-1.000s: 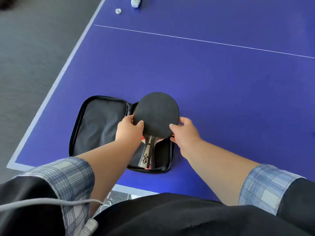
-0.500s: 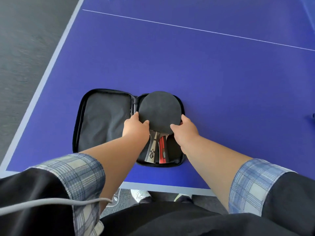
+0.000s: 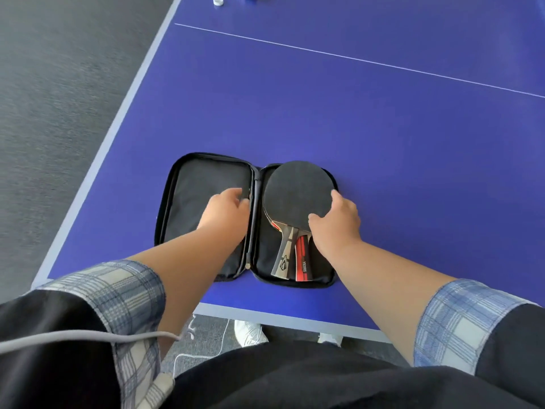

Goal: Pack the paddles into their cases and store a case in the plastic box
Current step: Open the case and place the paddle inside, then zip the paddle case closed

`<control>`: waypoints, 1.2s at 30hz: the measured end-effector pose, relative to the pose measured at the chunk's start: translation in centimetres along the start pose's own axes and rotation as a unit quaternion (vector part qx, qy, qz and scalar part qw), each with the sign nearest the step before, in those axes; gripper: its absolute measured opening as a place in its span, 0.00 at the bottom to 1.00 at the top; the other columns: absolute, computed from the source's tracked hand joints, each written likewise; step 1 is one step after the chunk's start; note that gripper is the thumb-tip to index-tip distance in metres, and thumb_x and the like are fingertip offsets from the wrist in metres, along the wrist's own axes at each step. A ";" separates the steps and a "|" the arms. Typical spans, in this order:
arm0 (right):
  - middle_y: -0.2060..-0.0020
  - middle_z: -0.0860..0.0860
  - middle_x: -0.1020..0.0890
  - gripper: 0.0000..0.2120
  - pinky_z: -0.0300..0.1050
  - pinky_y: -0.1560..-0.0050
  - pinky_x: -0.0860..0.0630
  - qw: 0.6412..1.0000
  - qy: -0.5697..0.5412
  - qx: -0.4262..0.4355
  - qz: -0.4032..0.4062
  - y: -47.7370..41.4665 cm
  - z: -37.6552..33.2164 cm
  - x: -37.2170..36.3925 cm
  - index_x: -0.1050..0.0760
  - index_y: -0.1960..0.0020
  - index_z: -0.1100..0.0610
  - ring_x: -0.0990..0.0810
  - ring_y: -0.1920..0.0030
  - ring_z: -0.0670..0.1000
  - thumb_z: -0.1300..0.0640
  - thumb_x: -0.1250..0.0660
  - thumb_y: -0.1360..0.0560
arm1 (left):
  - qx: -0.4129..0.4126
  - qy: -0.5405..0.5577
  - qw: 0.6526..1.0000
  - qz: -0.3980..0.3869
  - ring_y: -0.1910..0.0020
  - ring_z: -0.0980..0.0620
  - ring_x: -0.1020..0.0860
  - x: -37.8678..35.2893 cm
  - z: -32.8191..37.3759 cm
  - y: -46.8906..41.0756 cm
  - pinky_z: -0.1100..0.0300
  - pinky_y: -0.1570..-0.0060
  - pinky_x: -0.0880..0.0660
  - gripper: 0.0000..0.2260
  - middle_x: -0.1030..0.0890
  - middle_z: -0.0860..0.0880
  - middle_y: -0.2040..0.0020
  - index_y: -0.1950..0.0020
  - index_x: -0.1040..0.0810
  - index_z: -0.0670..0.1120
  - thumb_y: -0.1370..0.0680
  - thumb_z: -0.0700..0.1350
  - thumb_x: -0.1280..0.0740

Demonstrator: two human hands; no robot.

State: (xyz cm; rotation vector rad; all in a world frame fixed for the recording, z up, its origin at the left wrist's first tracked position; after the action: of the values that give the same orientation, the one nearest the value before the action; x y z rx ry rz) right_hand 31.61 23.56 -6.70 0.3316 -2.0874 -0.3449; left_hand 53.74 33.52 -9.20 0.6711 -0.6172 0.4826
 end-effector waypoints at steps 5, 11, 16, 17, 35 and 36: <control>0.21 0.53 0.41 0.30 0.60 0.23 0.45 0.953 0.150 0.250 -0.085 3.2 -6.2 -4.4 0.39 0.21 0.48 0.46 0.21 0.57 0.47 0.36 0.21 | 0.130 -0.080 0.976 0.155 0.32 0.42 0.33 5.5 -7.6 1.6 0.44 0.36 0.34 0.25 0.32 0.47 0.29 0.26 0.35 0.57 0.24 0.55 0.36; 0.18 0.50 0.52 0.32 0.68 0.24 0.51 0.926 0.276 0.220 -0.137 2.8 -5.3 -7.7 0.49 0.19 0.47 0.55 0.19 0.58 0.46 0.40 0.19 | 0.236 0.017 0.966 0.106 0.43 0.40 0.23 6.4 -12.3 3.7 0.50 0.51 0.26 0.27 0.24 0.46 0.37 0.27 0.34 0.51 0.25 0.57 0.34; 0.18 0.48 0.48 0.29 0.64 0.24 0.44 0.917 0.296 0.232 -0.135 2.5 -5.3 -7.1 0.46 0.19 0.48 0.51 0.19 0.55 0.44 0.44 0.18 | 0.196 0.141 0.965 0.100 0.60 0.48 0.22 8.6 -10.1 4.3 0.56 0.65 0.25 0.14 0.21 0.51 0.57 0.49 0.24 0.52 0.26 0.59 0.38; 0.18 0.48 0.45 0.28 0.63 0.25 0.43 0.924 0.275 0.226 -0.139 2.4 -5.7 -6.6 0.43 0.20 0.49 0.49 0.19 0.55 0.45 0.45 0.17 | 0.190 0.179 0.961 0.092 0.58 0.48 0.21 8.8 -9.2 4.6 0.55 0.62 0.23 0.12 0.20 0.51 0.55 0.51 0.24 0.54 0.27 0.60 0.38; 0.56 0.42 0.17 0.12 0.44 0.60 0.24 0.977 -0.186 0.032 -0.099 3.8 0.3 3.9 0.24 0.50 0.47 0.18 0.56 0.46 0.42 0.33 0.29 | -0.051 0.196 0.967 -0.155 0.40 0.63 0.28 -4.9 7.9 11.6 0.66 0.43 0.37 0.13 0.23 0.65 0.43 0.36 0.23 0.63 0.18 0.56 0.41; 0.56 0.43 0.17 0.10 0.43 0.61 0.25 0.979 -0.178 0.025 -0.099 2.9 1.7 4.2 0.24 0.49 0.48 0.18 0.56 0.47 0.45 0.32 0.27 | -0.057 0.179 0.971 -0.145 0.45 0.64 0.26 -5.8 8.4 11.4 0.68 0.46 0.35 0.12 0.23 0.67 0.48 0.36 0.23 0.62 0.18 0.55 0.41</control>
State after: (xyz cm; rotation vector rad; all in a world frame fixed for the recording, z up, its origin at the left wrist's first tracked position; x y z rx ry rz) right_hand 27.78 24.91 -3.15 0.5431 -2.4223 -0.4997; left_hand 39.77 34.32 -3.05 0.5361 -0.1979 0.2820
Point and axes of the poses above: each hand's wrist, its own y-axis away from the middle knuckle, its own x-axis out of the back of the hand, z = x × y, the point moved 6 cm from there along -y, towards the middle knuckle
